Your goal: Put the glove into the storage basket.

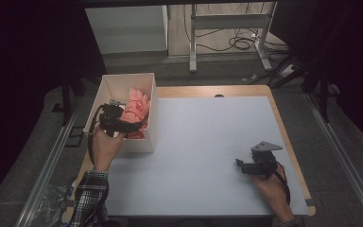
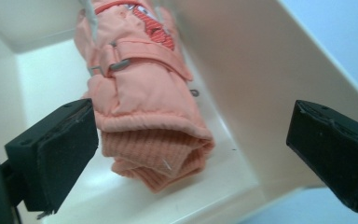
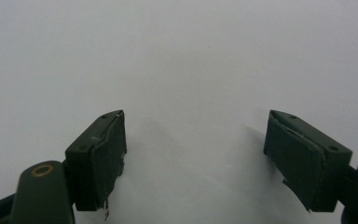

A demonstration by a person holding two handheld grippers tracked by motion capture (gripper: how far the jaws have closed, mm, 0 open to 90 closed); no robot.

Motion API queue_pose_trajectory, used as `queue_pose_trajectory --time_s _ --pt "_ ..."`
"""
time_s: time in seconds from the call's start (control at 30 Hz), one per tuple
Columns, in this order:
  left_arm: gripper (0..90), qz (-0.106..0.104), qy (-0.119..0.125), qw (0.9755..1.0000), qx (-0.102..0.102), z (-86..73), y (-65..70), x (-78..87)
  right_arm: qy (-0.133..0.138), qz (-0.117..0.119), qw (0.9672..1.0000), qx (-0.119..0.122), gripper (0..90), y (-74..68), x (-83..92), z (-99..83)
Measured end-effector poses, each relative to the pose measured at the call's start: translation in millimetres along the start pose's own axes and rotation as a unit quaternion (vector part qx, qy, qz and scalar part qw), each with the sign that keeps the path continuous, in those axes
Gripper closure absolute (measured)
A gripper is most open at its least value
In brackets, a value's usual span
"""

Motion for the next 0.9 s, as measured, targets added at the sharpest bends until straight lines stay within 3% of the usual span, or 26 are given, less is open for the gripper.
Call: queue_pose_trajectory --time_s 0.63,0.9 --pt "1.3 -0.027 0.031 0.9988 -0.027 -12.6 21.6 21.5 0.0 0.0 1.0 0.001 21.3 0.0 0.0 0.1" --pt "1.2 -0.033 0.038 0.9974 -0.052 -21.2 34.2 29.1 0.0 0.0 1.0 0.0 21.2 -0.1 0.0 0.1"
Point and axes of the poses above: each handheld gripper's, and its own axes: x roughly backward along the jaws, z roughly out of its top, y roughly to its right, the point moved 9 cm from there along -x, roughly forward along the jaws, and after that the axes turned 5 degrees about -x, right-handed, at the moved point
